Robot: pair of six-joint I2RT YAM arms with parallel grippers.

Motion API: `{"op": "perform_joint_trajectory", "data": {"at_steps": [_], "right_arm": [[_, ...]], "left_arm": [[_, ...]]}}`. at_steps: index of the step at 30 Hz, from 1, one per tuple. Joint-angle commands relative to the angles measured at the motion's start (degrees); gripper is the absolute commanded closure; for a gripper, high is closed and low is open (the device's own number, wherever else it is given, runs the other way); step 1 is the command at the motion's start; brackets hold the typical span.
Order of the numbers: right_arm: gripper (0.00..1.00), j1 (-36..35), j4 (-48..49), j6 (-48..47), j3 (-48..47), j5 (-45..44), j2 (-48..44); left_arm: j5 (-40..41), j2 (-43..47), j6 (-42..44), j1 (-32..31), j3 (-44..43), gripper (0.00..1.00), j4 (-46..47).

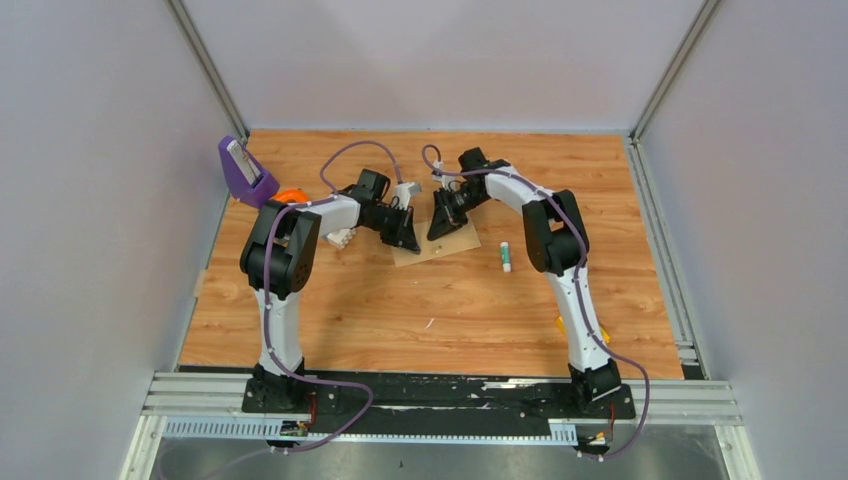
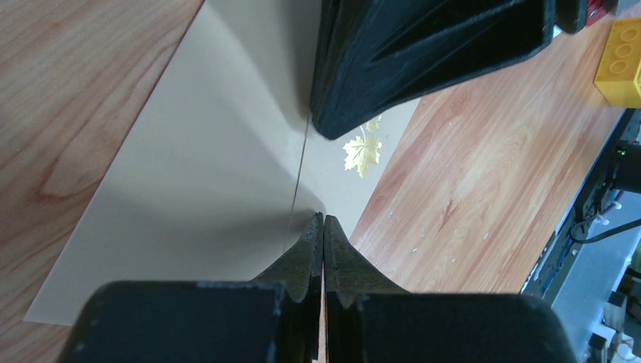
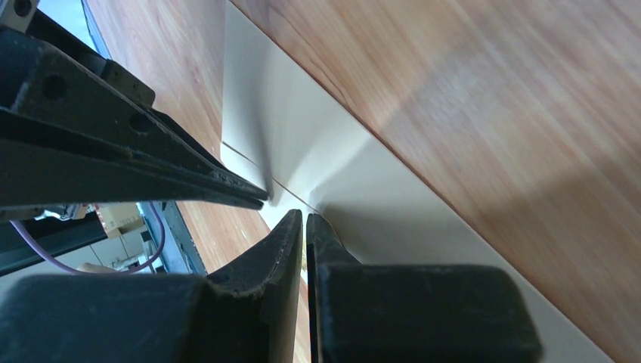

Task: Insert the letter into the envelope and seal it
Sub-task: Seal the envelope flap on the envelope.

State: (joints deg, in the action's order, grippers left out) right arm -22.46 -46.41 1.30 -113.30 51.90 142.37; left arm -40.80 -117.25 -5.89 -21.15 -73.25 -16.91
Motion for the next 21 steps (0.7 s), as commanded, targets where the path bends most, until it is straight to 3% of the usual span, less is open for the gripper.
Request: {"op": "perform_joint_trajectory", "data": {"at_steps": [1, 21], "right_arm": [[0.91, -1.48, 0.14, 0.72, -3.20, -0.46, 2.36], [0.91, -2.62, 0.19, -1.03, 1.13, -0.29, 1.72]], "left_arm": [[6.01, -2.58, 2.06, 0.14, 0.04, 1.00, -2.12], [6.05, -2.65, 2.02, 0.18, -0.06, 1.00, -2.17]]}}
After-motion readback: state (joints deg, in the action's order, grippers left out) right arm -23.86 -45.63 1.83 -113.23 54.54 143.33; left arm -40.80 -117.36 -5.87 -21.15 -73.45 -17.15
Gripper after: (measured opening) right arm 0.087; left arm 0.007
